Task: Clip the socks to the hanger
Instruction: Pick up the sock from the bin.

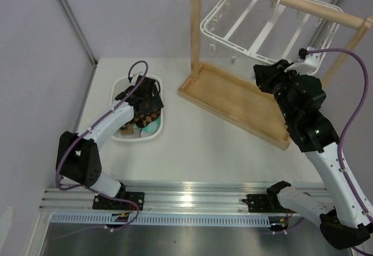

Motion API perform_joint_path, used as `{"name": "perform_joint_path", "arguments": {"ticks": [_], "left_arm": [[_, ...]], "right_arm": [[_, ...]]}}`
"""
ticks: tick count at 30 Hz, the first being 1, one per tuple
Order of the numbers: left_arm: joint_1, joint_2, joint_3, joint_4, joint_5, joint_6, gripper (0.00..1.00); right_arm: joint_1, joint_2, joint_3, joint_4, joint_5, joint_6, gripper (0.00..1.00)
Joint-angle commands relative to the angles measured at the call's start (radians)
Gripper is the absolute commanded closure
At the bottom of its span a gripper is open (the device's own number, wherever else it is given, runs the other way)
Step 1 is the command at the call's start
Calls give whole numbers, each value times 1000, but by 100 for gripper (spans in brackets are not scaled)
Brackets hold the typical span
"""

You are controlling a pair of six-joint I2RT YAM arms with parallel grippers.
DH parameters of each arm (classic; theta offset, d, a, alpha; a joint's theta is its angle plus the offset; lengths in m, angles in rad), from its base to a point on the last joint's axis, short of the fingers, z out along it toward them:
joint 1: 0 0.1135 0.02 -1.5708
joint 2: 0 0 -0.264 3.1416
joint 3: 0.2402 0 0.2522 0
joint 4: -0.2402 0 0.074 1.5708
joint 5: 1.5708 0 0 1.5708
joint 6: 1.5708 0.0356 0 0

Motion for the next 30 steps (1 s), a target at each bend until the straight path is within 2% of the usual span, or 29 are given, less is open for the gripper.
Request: {"name": "perform_joint_path", "arguments": {"ticks": [1, 4, 7, 12, 16, 27, 30], "left_arm": [[63, -92, -99, 38, -29, -137, 20], [147, -136, -185, 86, -7, -198, 22], [177, -155, -243, 113, 1, -243, 25], [218, -136, -270, 149, 14, -273, 38], [235, -121, -279, 170, 16, -289, 43], [252, -103, -288, 204, 8, -338, 44], [255, -113, -314, 210, -6, -350, 41]], "right_arm": [[5, -8, -10, 19, -41, -14, 100], [5, -10, -16, 21, -53, -14, 100], [5, -11, -18, 26, -64, -12, 100], [7, -13, -18, 30, -75, -14, 100], [5, -11, -21, 30, -81, -11, 100], [7, -2, -21, 32, -96, -11, 100], [5, 0, -20, 33, -93, -14, 100]]}}
